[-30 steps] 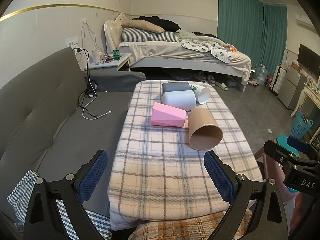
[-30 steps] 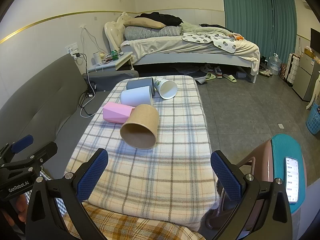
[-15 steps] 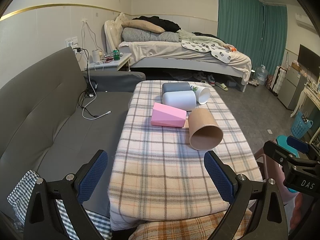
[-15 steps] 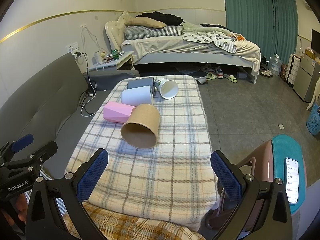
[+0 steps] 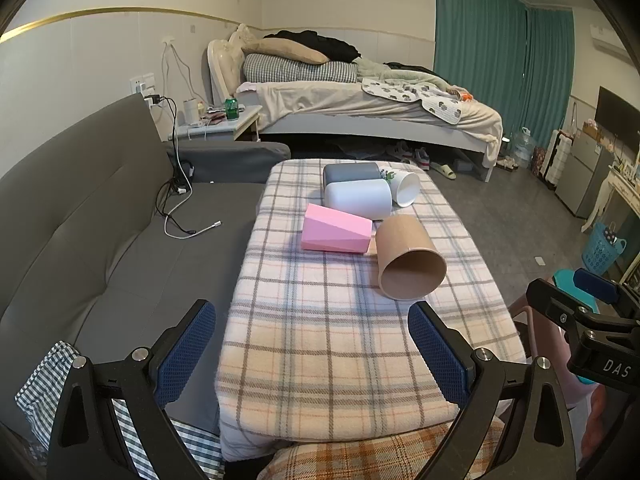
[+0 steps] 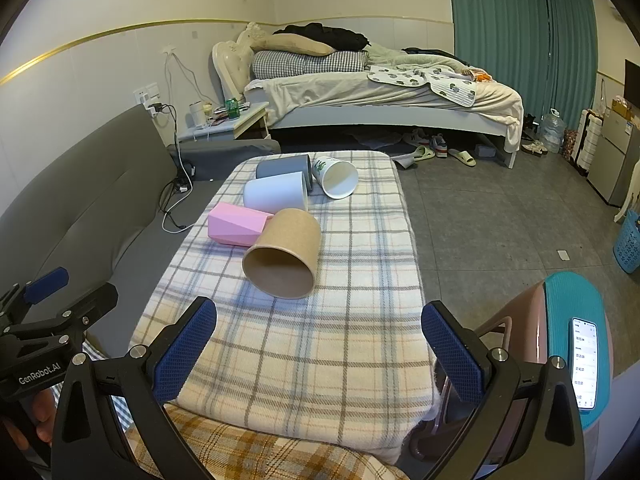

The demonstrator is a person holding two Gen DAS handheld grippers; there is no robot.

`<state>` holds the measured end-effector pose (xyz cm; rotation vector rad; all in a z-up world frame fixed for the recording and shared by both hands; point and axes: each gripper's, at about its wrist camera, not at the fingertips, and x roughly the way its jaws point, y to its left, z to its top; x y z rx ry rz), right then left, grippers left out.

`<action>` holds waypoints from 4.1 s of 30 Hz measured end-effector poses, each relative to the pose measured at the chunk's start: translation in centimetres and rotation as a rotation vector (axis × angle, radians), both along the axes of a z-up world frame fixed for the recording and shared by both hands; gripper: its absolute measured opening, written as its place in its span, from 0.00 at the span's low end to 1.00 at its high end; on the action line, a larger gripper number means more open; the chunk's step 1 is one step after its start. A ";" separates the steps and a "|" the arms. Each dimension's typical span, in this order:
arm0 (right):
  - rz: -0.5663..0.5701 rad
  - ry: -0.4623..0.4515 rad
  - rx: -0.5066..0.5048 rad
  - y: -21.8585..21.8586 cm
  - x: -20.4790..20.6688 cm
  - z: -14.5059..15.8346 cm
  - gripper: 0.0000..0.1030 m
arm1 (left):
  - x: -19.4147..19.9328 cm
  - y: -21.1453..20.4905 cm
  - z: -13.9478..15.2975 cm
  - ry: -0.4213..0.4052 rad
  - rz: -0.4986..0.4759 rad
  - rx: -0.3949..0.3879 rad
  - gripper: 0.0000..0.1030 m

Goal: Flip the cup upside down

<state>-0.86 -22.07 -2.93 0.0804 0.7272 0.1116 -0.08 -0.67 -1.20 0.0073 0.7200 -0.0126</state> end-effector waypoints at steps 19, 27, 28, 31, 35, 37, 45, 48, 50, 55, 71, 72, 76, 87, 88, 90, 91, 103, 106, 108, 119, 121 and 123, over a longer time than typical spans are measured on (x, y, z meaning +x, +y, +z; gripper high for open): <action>0.026 0.014 0.018 0.5 2.8 0.4 1.00 | 4.3 -0.2 -0.6 0.047 0.015 0.013 0.97; 0.058 -0.009 0.000 -0.9 10.7 2.7 1.00 | 10.9 0.1 -0.2 0.066 0.039 0.024 0.97; 0.064 -0.007 -0.001 -1.0 11.7 2.9 1.00 | 12.0 0.2 -0.1 0.072 0.045 0.026 0.97; 0.088 0.000 -0.013 -1.7 15.9 3.0 1.00 | 15.1 0.4 -0.2 0.082 0.058 0.022 0.97; 0.117 0.036 -0.041 -2.5 22.1 1.6 1.00 | 19.0 0.5 -0.8 0.096 0.075 0.020 0.97; 0.133 0.065 -0.041 -2.8 24.9 0.7 1.00 | 20.7 0.5 -1.3 0.106 0.082 0.023 0.97; 0.227 0.202 -0.025 -1.9 34.1 -5.0 1.00 | 25.0 0.3 -3.6 0.151 0.087 0.030 0.97; 0.228 0.249 -0.004 -1.8 36.0 -7.2 0.99 | 25.5 0.0 -4.6 0.162 0.086 0.039 0.97; 0.230 0.271 -0.005 -1.7 37.0 -8.4 0.98 | 25.8 0.1 -5.1 0.173 0.084 0.037 0.97; 0.231 0.312 0.005 -1.5 38.4 -10.1 0.95 | 26.0 -0.1 -6.0 0.188 0.080 0.039 0.97; 0.261 0.325 -0.065 -0.8 37.6 -9.9 0.65 | 25.0 -0.5 -4.8 0.179 0.076 0.047 0.97; 0.253 0.321 -0.062 -1.1 36.9 -9.4 0.64 | 24.7 -0.5 -4.4 0.173 0.076 0.044 0.97; 0.217 0.293 -0.115 -1.9 34.1 -7.5 0.63 | 23.1 -0.5 -2.5 0.150 0.079 0.035 0.97; 0.143 0.158 -0.126 -1.2 19.6 1.6 0.63 | 14.6 1.4 3.1 0.068 0.070 -0.014 0.97; 0.143 0.154 -0.112 -0.7 18.1 2.3 0.63 | 13.6 1.7 3.2 0.065 0.063 -0.013 0.97; 0.142 0.146 -0.081 0.3 15.0 3.2 0.63 | 12.0 2.4 3.4 0.061 0.064 0.000 0.97; 0.139 0.143 -0.068 0.8 13.9 3.5 0.63 | 11.2 2.8 3.4 0.060 0.065 -0.001 0.97; 0.037 0.232 0.036 7.6 5.4 -2.8 0.63 | 4.7 6.4 -0.5 0.109 0.082 -0.022 0.97; 0.021 0.270 0.018 8.6 5.1 -5.4 0.63 | 4.1 6.7 -2.2 0.142 0.089 -0.027 0.97; 0.026 0.280 -0.012 9.5 5.2 -6.4 0.63 | 4.1 6.7 -3.2 0.166 0.090 -0.039 0.97; 0.032 0.345 -0.072 10.0 6.3 -9.9 0.66 | 4.5 6.8 -6.3 0.234 0.099 -0.067 0.97; 0.030 0.361 -0.070 9.9 6.4 -10.5 0.66 | 4.6 6.8 -6.5 0.240 0.100 -0.060 0.97; 0.033 0.371 -0.070 9.9 6.5 -10.8 0.67 | 4.7 6.7 -6.5 0.244 0.102 -0.055 0.97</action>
